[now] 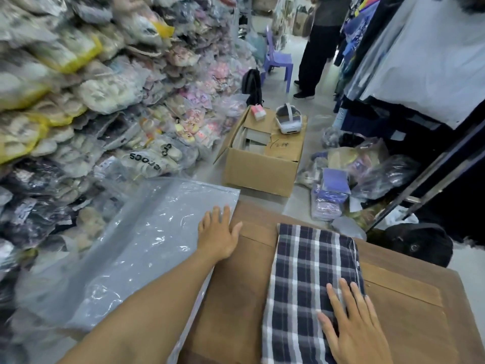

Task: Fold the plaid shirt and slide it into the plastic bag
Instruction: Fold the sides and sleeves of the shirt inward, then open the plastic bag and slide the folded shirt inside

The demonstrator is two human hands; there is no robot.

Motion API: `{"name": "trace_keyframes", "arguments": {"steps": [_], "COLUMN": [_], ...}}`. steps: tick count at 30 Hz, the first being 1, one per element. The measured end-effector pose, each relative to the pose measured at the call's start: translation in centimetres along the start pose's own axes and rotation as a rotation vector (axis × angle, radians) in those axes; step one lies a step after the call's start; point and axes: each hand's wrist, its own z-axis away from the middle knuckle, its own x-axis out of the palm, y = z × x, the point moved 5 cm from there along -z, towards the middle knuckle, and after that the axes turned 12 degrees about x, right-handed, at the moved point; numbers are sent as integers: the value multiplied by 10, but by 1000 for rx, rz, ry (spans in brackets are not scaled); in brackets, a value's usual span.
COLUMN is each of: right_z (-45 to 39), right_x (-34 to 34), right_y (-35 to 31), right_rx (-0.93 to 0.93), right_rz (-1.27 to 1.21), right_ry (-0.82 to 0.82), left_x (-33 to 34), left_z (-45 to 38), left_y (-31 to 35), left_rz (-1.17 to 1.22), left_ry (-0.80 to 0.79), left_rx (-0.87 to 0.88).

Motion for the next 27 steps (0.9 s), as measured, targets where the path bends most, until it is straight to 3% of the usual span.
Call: {"name": "trace_keyframes", "arguments": {"steps": [7,13,21,23,27], "right_z": [1,-46,-89,-91,-93], "right_x": [-21,-34,-35,-33,-32], "right_y": [62,2,-66,-82,-104], "right_rx": [133,110,11,-34,-96], "right_rz": [5,-40,-132,-119,-119], "right_ry": [140,49,80,81,93], "left_x": [11,20,35,34,32], "left_z": [9,17,42,40,29], "left_y": [8,29,62,65,58], "left_rz": [-33,-33,-139,-112,-33], "left_ry": [-11,47,132,191,147], "left_rx": [36,154,240,174,-103]}}
